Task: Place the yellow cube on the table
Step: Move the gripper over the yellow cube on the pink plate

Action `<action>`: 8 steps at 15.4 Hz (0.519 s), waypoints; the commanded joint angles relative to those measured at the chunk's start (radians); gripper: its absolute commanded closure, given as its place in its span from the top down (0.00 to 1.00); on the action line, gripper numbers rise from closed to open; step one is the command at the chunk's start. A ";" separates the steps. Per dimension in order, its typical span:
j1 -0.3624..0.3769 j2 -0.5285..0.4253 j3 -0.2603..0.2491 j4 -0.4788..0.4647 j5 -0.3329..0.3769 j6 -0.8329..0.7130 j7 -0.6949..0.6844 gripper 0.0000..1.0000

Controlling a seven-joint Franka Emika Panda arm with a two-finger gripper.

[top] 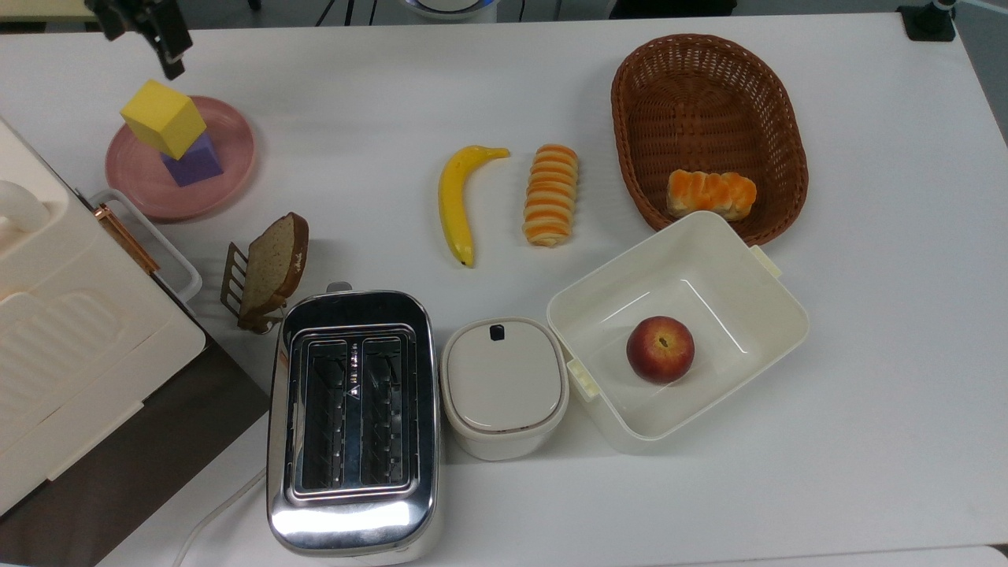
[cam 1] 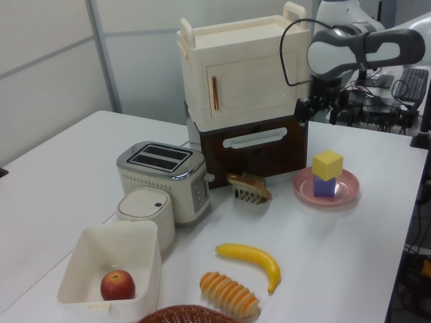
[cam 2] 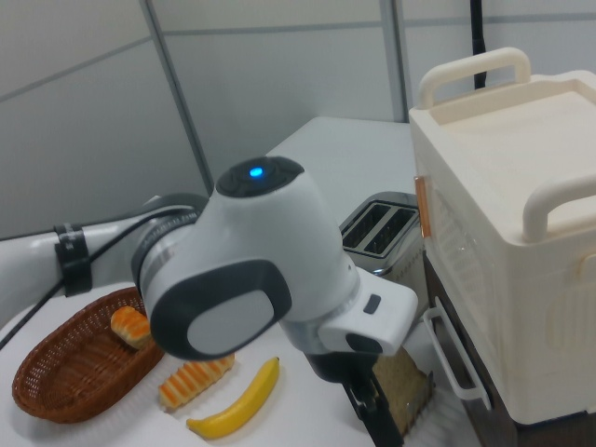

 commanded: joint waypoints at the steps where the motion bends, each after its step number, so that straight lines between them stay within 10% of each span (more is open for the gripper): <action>1: -0.013 -0.052 0.012 -0.149 0.012 0.175 -0.044 1.00; 8: -0.007 -0.045 0.012 -0.225 0.012 0.240 -0.068 1.00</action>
